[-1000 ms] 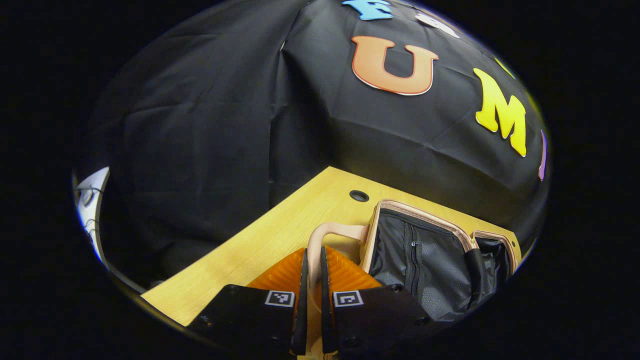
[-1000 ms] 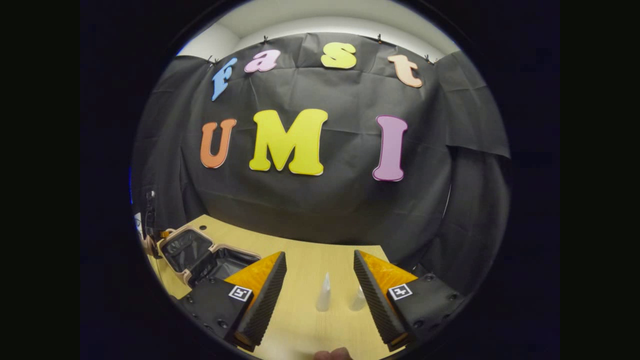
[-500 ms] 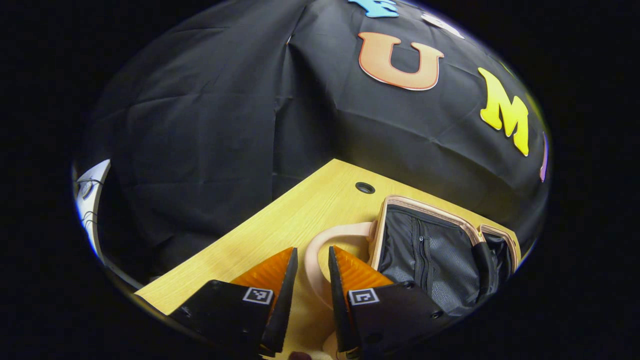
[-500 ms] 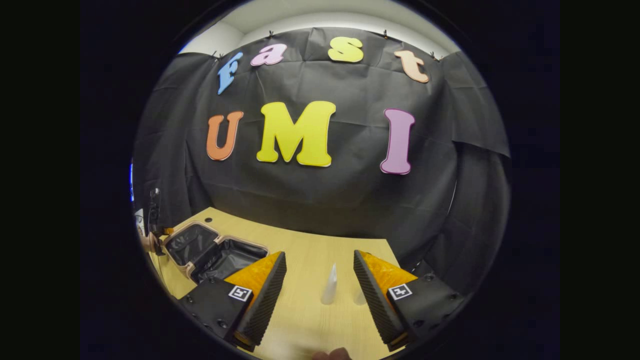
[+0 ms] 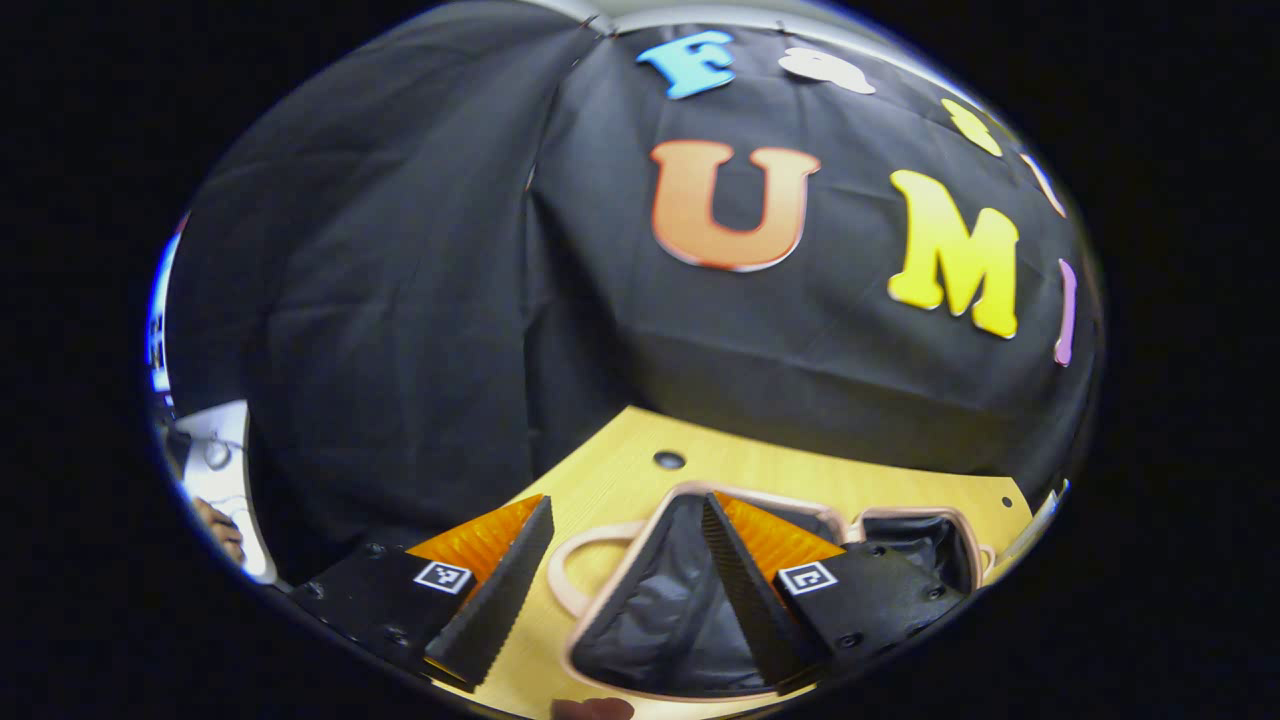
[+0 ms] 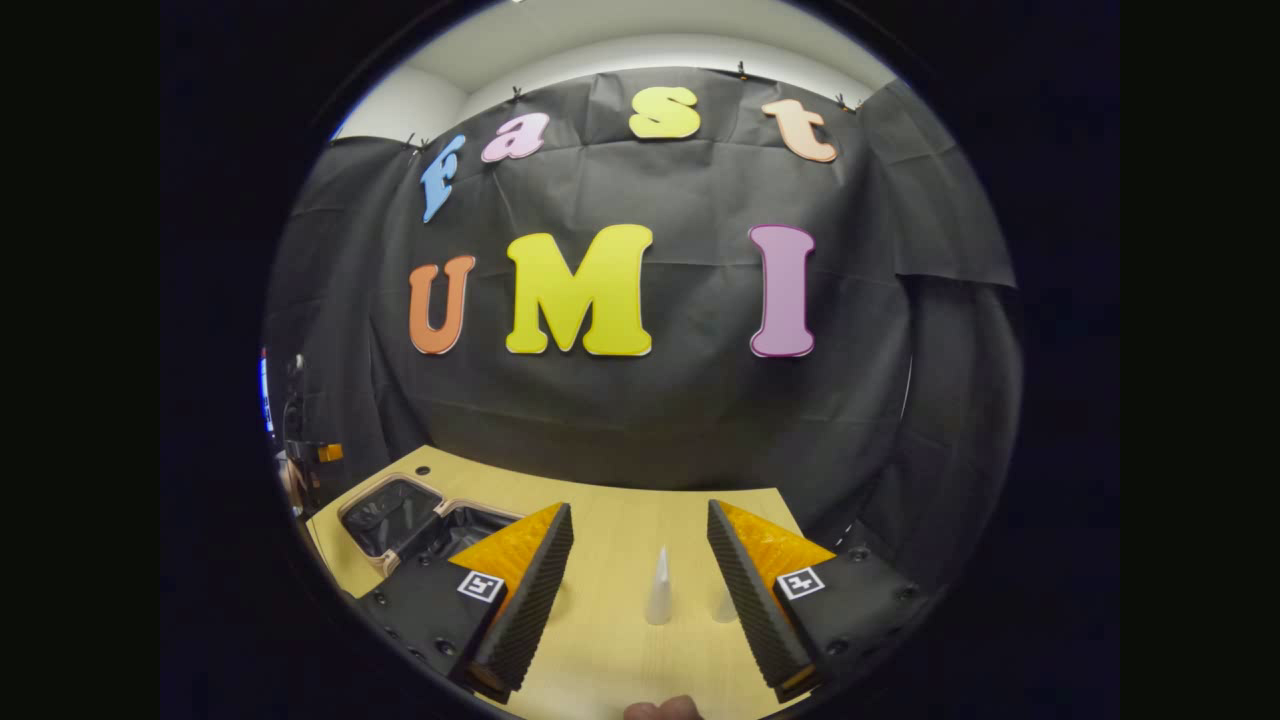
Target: First open the suitcase, pack the skin care products into it, and then close the suitcase.
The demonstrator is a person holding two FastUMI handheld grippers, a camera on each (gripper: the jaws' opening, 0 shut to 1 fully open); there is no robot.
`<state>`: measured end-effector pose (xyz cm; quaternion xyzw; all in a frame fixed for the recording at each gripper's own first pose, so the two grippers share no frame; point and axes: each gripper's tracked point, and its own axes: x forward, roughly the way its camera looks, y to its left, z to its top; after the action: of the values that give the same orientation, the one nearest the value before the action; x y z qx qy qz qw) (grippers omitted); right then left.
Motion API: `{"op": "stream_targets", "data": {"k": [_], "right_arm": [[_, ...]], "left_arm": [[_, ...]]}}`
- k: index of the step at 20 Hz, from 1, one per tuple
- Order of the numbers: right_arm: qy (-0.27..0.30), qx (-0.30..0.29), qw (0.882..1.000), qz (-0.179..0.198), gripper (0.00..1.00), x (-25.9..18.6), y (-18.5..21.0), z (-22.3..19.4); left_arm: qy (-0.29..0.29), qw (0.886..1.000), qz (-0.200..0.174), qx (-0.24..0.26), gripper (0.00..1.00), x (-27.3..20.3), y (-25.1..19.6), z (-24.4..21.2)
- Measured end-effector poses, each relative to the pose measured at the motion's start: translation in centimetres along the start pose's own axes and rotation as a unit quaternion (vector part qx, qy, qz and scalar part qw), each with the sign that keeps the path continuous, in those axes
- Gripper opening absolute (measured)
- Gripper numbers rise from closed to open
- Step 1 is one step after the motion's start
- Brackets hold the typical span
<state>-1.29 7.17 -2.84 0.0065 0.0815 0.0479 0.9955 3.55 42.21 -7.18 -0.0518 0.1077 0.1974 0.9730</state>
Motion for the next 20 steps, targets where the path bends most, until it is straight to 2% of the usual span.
{"op": "stream_targets", "data": {"k": [1, 4, 8, 11, 15, 18, 20], "right_arm": [[-0.002, 0.002, 1.000, -0.004, 0.80, -0.1, -0.8, 0.0], [-0.014, 0.007, 1.000, -0.010, 0.80, -0.6, -3.5, 0.5], [-0.028, 0.010, 0.999, -0.019, 0.80, -0.8, -7.6, 0.6], [-0.023, 0.016, 0.999, -0.027, 0.80, -0.9, -10.8, -0.5], [-0.016, 0.017, 0.999, -0.035, 0.80, -0.9, -14.7, -2.0], [0.007, 0.023, 0.999, -0.047, 0.80, -0.8, -17.5, -4.2], [0.021, 0.024, 0.998, -0.057, 0.80, -1.0, -19.1, -5.3]], "left_arm": [[-0.021, 1.000, -0.004, 0.006, 0.98, -1.3, -2.2, 2.1], [-0.064, 0.998, -0.018, 0.012, 0.97, -4.7, -9.4, 6.0], [-0.068, 0.996, -0.053, 0.028, 0.97, -8.2, -20.7, 5.6], [-0.076, 0.992, -0.092, 0.028, 0.98, -11.3, -29.9, 4.1], [-0.067, 0.987, -0.139, 0.038, 0.97, -13.8, -39.3, 0.6], [-0.033, 0.986, -0.159, 0.041, 0.98, -14.8, -43.8, -4.4], [-0.012, 0.982, -0.178, 0.060, 0.98, -15.3, -46.8, -7.7]]}}
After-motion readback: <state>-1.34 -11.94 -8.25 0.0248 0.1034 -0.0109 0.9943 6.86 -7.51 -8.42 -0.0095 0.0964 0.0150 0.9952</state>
